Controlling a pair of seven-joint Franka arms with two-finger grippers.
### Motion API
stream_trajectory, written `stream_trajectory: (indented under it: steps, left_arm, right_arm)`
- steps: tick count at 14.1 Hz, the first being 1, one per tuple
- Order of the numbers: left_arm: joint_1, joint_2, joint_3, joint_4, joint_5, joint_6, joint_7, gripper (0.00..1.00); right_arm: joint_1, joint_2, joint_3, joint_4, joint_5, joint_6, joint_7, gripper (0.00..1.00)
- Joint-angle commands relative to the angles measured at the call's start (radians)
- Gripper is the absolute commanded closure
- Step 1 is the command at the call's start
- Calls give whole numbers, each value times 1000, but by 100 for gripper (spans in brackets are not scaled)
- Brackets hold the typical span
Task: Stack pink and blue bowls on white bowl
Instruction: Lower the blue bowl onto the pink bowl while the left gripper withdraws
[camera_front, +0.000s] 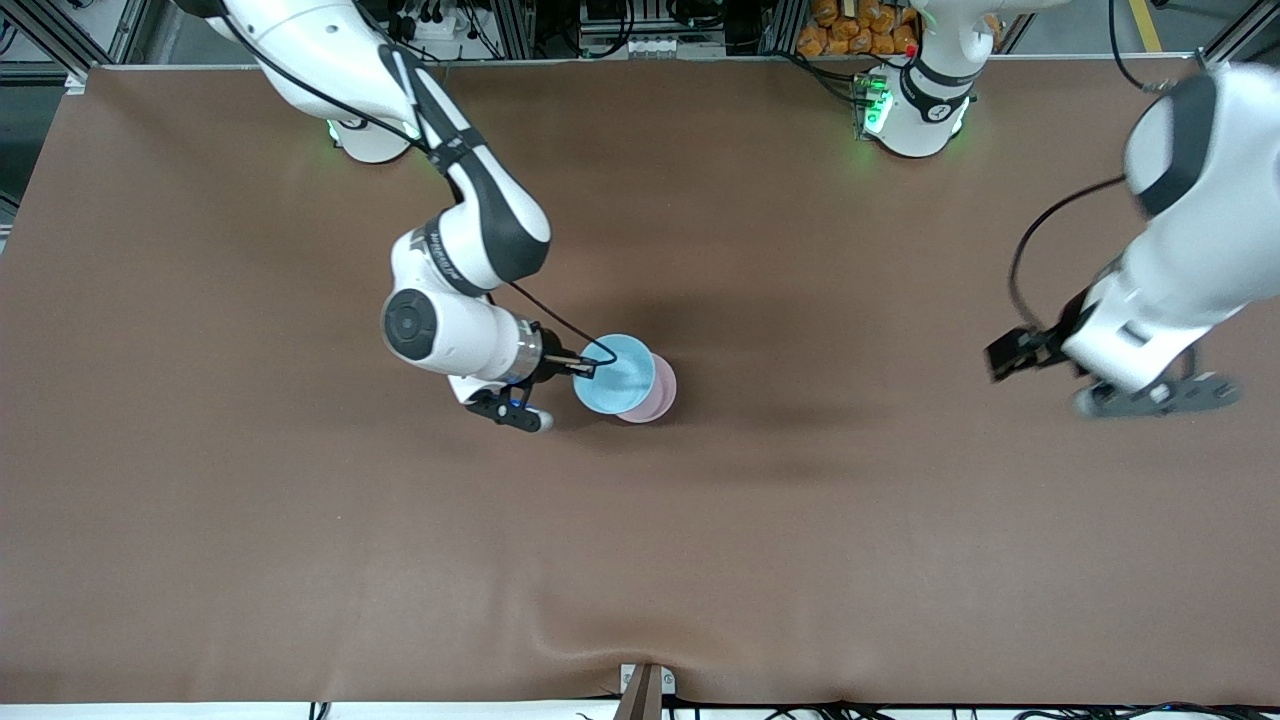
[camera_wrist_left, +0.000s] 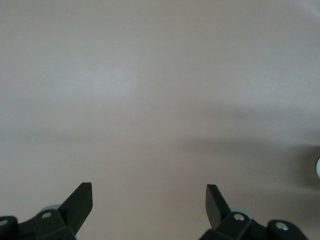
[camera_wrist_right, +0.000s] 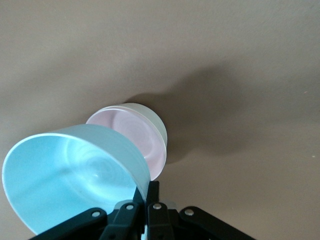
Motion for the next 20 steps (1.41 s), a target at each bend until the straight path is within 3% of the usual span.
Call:
stream_trajectory:
  steps: [1,5,10,14,20]
  left_arm:
    - [-30,-18,73,105,2,-146,59,0]
    - [-28,-98,81,107,-28,-260,73,0]
    - [-26,-164,150,101,-67,-303,154,0]
    - [-20,-161,187,99,-68,-245,258,0]
    - [-11,-176,185,53,-57,-205,262,0]
  right_arm:
    - [50,31,-14,10,-14,34,23,100]
    - [67,53,-15,9,-24,66,23,100]
    - [77,77,-15,7,-81,117,23,100]
    - [80,85,-15,7,-87,140,23,100]
    - [83,99,-15,7,-95,163,23,100]
